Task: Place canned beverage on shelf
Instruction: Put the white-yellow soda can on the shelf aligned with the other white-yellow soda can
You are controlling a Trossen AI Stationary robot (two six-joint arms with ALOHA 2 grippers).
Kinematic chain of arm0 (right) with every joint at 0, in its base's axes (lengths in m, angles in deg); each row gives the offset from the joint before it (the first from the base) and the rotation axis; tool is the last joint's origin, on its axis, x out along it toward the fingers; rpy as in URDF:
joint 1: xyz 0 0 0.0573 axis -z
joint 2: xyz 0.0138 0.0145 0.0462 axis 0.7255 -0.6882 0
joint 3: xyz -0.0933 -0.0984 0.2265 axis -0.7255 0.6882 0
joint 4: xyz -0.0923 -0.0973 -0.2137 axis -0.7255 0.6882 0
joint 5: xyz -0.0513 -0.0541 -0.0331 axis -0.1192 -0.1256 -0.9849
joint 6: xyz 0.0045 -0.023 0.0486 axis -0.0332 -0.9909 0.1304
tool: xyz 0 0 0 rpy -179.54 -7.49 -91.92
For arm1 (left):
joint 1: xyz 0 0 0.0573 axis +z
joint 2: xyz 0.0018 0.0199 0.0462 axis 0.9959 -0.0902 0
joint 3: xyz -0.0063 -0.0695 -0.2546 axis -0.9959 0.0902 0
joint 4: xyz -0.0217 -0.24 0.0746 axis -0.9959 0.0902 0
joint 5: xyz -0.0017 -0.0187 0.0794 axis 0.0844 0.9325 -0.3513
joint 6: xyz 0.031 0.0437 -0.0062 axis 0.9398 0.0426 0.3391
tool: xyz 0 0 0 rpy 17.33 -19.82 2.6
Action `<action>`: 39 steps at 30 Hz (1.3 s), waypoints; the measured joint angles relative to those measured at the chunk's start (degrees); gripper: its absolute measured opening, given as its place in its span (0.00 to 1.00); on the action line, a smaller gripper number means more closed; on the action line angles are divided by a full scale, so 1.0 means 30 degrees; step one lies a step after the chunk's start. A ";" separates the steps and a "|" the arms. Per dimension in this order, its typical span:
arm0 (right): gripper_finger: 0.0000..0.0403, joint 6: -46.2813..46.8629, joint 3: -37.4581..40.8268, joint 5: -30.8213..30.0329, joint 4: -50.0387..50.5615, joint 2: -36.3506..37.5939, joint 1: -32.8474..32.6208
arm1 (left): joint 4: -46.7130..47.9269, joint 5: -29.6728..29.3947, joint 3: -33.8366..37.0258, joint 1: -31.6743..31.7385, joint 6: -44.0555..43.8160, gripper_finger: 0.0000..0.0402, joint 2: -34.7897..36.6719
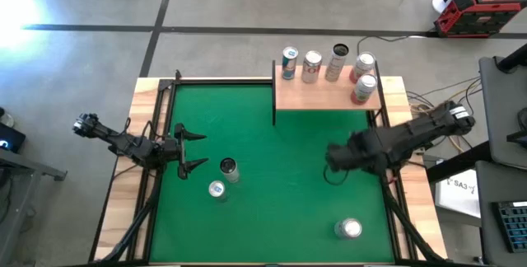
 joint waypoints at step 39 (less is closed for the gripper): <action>0.93 0.0249 -0.0663 -0.2441 -0.7151 -0.3067 -0.6828 | -0.0007 0.0001 0.0000 0.0000 0.0000 0.90 -0.0004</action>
